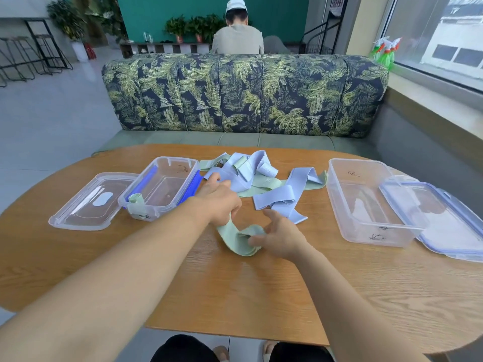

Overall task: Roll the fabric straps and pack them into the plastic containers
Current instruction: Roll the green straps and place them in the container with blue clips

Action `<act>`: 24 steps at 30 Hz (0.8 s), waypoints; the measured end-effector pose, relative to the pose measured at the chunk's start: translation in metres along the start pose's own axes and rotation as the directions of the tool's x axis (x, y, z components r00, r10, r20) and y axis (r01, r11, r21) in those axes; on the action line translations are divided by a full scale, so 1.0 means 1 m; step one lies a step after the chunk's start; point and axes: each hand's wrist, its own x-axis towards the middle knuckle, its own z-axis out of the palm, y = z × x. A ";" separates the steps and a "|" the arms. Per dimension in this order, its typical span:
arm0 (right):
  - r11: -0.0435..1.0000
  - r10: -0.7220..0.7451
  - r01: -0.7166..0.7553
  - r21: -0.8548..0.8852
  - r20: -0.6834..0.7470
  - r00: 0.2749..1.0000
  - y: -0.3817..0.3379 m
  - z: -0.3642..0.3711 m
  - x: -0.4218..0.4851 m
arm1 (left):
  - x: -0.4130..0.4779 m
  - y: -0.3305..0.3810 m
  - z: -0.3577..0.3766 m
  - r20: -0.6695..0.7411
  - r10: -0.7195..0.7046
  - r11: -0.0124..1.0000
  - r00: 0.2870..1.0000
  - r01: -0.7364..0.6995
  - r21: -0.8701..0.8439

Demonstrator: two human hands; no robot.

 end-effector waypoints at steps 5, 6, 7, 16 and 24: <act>0.914 0.041 -0.092 0.396 0.136 0.990 0.006 0.001 -0.007 | 0.033 -0.006 0.007 -0.221 0.102 0.979 0.970 -0.059 0.193; 0.913 0.050 -0.101 0.395 0.139 0.989 0.008 0.003 -0.009 | 0.034 -0.005 0.010 -0.260 0.113 0.974 0.959 -0.055 0.220; 0.912 0.058 -0.108 0.395 0.137 0.989 0.010 0.005 -0.011 | 0.035 -0.003 0.015 -0.288 0.102 0.975 0.952 -0.039 0.218; 0.915 -0.030 -0.030 0.401 0.143 0.989 0.022 0.011 -0.037 | -0.022 0.016 0.082 -0.182 -0.446 0.698 0.876 0.213 -0.683; 0.787 -0.038 -0.028 0.616 0.094 0.995 0.030 0.037 -0.080 | -0.111 0.076 0.099 -0.059 -0.357 0.153 0.932 -0.003 -0.988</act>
